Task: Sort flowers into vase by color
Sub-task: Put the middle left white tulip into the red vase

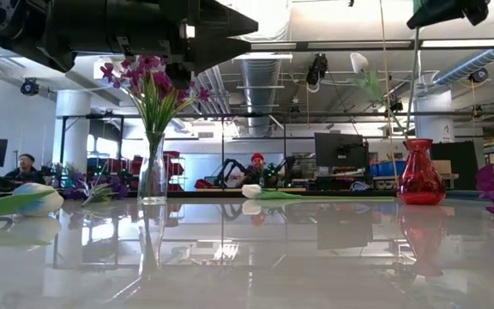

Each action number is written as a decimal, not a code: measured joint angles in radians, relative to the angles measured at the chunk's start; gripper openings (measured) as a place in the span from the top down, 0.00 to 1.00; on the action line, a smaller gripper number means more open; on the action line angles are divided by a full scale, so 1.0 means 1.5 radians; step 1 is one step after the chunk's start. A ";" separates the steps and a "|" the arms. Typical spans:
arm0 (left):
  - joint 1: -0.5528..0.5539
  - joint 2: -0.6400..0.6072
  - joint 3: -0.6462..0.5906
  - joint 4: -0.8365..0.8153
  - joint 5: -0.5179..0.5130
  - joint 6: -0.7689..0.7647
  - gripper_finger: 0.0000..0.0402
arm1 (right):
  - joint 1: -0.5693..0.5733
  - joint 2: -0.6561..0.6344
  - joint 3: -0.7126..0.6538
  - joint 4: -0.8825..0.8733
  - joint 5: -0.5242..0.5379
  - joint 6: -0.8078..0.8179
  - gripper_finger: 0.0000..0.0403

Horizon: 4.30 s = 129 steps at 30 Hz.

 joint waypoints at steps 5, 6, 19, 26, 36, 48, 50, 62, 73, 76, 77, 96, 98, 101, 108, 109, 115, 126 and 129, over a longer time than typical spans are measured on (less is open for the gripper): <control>0.000 0.000 0.000 0.000 0.000 0.000 0.58 | 0.000 0.002 0.000 -0.001 0.012 -0.007 0.97; 0.000 0.000 0.000 0.000 0.000 0.000 0.58 | 0.000 0.004 -0.001 -0.001 0.012 -0.005 0.97; 0.000 0.000 0.000 -0.001 0.000 0.000 0.58 | 0.000 0.040 -0.032 -0.001 0.012 0.005 0.97; 0.000 0.000 0.000 -0.001 0.000 0.000 0.58 | 0.000 0.057 -0.032 -0.001 0.012 0.032 0.90; 0.000 0.000 0.000 -0.001 0.000 -0.002 0.58 | 0.000 0.064 -0.032 -0.001 0.012 0.043 0.70; -0.001 -0.004 0.000 -0.048 0.001 -0.067 0.58 | 0.000 0.054 -0.019 -0.005 -0.034 0.065 0.50; -0.001 -0.010 0.002 -0.072 0.001 -0.086 0.58 | 0.000 0.055 -0.011 -0.024 -0.052 0.085 0.47; -0.001 -0.060 0.071 -0.326 0.001 -0.112 0.58 | 0.000 0.060 0.004 -0.129 -0.126 0.214 0.39; -0.009 -0.096 0.187 -0.725 0.003 -0.269 0.58 | 0.000 0.061 0.021 -0.188 -0.205 0.296 0.39; -0.016 -0.093 0.242 -0.875 0.002 -0.311 0.58 | 0.000 0.061 0.021 -0.201 -0.229 0.316 0.39; -0.019 -0.092 0.260 -0.927 0.003 -0.324 0.58 | 0.000 0.061 0.021 -0.204 -0.238 0.321 0.39; -0.115 -0.090 0.355 -1.314 0.059 -0.613 0.58 | 0.000 0.064 0.021 -0.206 -0.341 0.329 0.42; -0.118 -0.090 0.355 -1.314 0.057 -0.613 0.58 | 0.000 0.064 0.021 -0.205 -0.340 0.329 0.42; -0.119 -0.090 0.355 -1.314 0.056 -0.615 0.58 | 0.000 0.064 0.021 -0.205 -0.340 0.329 0.42; -0.119 -0.090 0.355 -1.314 0.056 -0.616 0.58 | 0.000 0.065 0.048 -0.210 -0.343 0.328 0.38; -0.119 -0.090 0.355 -1.314 0.055 -0.616 0.58 | 0.000 0.065 0.053 -0.210 -0.342 0.327 0.38; -0.119 -0.090 0.355 -1.314 0.054 -0.616 0.58 | 0.000 0.065 0.067 -0.210 -0.338 0.328 0.38; -0.119 -0.090 0.354 -1.318 0.054 -0.615 0.58 | 0.000 0.067 0.091 -0.226 -0.343 0.332 0.38; -0.119 -0.090 0.354 -1.318 0.054 -0.615 0.58 | 0.000 0.076 0.108 -0.269 -0.346 0.358 0.38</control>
